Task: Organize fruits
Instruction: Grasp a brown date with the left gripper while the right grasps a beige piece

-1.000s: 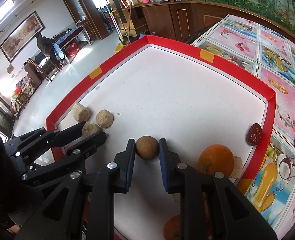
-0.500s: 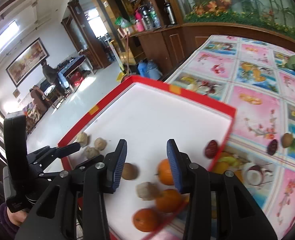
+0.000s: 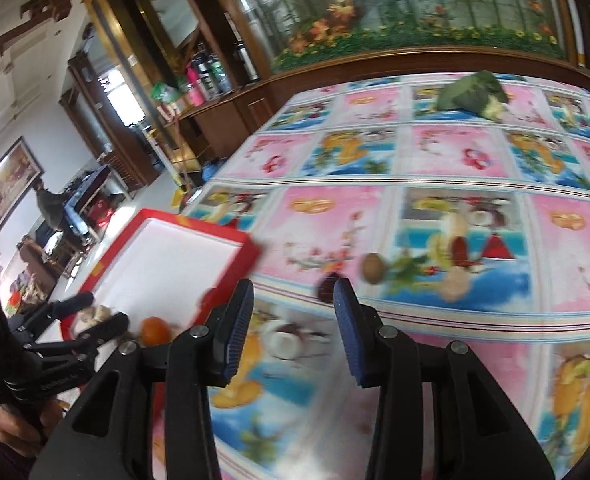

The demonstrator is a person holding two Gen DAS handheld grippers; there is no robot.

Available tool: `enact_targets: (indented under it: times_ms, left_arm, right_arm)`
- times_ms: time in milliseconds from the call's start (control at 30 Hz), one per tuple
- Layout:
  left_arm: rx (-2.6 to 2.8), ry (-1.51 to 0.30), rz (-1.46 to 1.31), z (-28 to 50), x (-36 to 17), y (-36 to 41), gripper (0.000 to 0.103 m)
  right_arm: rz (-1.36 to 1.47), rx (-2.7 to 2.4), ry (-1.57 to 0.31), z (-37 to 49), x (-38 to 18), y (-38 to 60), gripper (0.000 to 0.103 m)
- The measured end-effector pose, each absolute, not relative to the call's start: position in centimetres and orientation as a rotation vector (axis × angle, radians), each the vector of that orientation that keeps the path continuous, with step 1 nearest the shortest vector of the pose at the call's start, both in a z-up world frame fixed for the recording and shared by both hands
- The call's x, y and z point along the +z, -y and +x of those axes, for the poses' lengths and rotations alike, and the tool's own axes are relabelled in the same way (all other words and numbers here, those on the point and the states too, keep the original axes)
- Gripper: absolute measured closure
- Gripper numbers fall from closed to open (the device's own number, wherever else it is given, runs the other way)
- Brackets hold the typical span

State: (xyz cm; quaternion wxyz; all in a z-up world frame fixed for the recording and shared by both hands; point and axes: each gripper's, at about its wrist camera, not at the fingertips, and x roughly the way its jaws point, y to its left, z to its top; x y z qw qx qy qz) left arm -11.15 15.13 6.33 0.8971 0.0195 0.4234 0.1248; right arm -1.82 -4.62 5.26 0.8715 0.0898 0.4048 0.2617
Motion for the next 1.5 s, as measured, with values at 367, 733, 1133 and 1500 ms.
enact_targets:
  times_ms: [367, 733, 1133, 1500]
  left_arm:
    - [0.114, -0.925, 0.176, -4.1, 4.4, -7.4, 0.026]
    - [0.089, -0.969, 0.201, -0.9, 2.5, -5.4, 0.026]
    - [0.084, -0.932, 0.174, -1.7, 4.1, -5.6, 0.026]
    - [0.013, -0.916, 0.209, -1.6, 4.3, -3.0, 0.026]
  right_arm:
    - [0.18, 0.426, -0.925, 0.4, 2.6, 10.8, 0.059]
    - [0.099, 0.376, -0.965, 2.7, 1.1, 9.9, 0.059]
    - [0.017, 0.323, -0.93, 2.8, 1.0, 9.1, 0.073]
    - [0.055, 0.304, -0.951, 3.0, 1.1, 10.3, 0.075]
